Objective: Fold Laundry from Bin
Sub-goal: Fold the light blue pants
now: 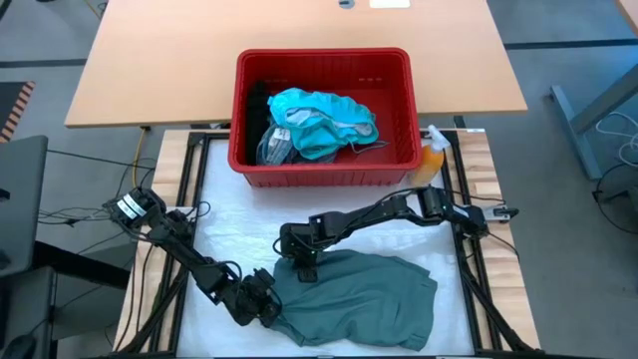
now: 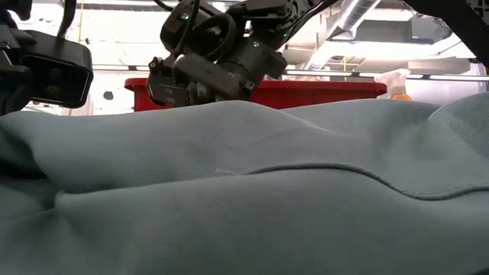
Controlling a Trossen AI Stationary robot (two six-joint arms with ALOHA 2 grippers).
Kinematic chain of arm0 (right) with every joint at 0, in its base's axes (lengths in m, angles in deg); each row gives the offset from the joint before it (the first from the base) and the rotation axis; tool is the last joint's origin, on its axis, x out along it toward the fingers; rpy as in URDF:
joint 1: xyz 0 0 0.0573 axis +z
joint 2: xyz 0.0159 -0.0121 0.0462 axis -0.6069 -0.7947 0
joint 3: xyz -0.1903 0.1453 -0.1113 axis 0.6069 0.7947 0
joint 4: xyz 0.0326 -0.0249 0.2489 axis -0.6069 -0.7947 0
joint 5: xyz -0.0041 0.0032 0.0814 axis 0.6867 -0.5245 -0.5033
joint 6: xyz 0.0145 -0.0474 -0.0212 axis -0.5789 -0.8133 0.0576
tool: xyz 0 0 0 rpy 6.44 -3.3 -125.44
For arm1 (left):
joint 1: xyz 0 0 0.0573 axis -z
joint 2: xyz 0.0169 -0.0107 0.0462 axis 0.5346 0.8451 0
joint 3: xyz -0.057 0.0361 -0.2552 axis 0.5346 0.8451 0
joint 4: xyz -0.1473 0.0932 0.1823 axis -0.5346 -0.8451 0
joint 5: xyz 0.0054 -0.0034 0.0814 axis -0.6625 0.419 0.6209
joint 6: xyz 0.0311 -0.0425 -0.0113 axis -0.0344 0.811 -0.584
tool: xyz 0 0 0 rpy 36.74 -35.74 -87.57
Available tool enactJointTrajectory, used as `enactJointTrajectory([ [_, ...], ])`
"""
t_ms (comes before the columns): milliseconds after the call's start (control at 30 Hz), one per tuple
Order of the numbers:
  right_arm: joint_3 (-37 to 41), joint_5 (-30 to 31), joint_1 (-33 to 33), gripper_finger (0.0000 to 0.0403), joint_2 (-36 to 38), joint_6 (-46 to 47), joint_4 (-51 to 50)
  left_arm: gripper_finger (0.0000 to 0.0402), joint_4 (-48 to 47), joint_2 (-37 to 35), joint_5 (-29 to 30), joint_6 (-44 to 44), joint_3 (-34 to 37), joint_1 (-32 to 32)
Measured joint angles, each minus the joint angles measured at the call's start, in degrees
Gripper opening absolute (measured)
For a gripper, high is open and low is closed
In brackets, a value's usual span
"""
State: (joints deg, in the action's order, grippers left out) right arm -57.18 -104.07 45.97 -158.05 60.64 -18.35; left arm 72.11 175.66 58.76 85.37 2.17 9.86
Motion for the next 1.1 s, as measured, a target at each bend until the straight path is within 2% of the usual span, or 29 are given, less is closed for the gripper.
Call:
enactJointTrajectory([
  [33,0.04,-1.62,-0.11,0.0028,0.00,0.41,0.13,0.0002,0.00,0.00,0.05,0.00,0.00,0.00],
  [167,-0.70,-7.10,-1.97,0.0032,1.00,2.97,-1.54,0.0002,-0.29,-1.00,-0.17,-1.09,0.07,-0.01],
  [267,-2.29,-9.41,-3.66,0.0030,3.43,2.97,-4.72,0.0002,-2.29,-4.59,-0.68,-3.59,0.27,-0.90],
  [400,-4.06,-10.37,-6.48,0.0030,11.47,2.90,-3.25,0.0002,-6.87,-14.41,0.39,-8.30,0.27,-3.26],
  [533,-4.60,-9.97,-9.21,0.0030,18.07,2.74,-2.16,0.0002,-12.41,-26.59,7.07,-13.27,0.18,-5.21],
  [633,-4.53,-9.42,-11.40,0.0030,23.49,2.86,-0.12,0.0002,-17.46,-35.61,12.42,-18.42,-2.91,-6.46],
  [767,-4.83,-9.18,-14.25,0.0030,29.97,2.87,3.52,0.0002,-22.52,-43.44,13.77,-30.33,-12.13,-8.15],
  [867,-4.81,-8.97,-15.85,0.0030,33.03,2.76,7.73,0.0001,-32.30,-44.55,13.72,-36.92,-24.02,-9.54],
  [967,-4.72,-9.07,-17.28,0.0030,35.54,0.32,13.91,0.0000,-44.84,-41.57,12.23,-41.56,-38.72,-12.31],
  [1100,-4.74,-11.12,-18.08,0.0030,38.21,-7.42,20.72,0.0000,-56.60,-32.42,7.49,-47.46,-58.95,-16.93],
])
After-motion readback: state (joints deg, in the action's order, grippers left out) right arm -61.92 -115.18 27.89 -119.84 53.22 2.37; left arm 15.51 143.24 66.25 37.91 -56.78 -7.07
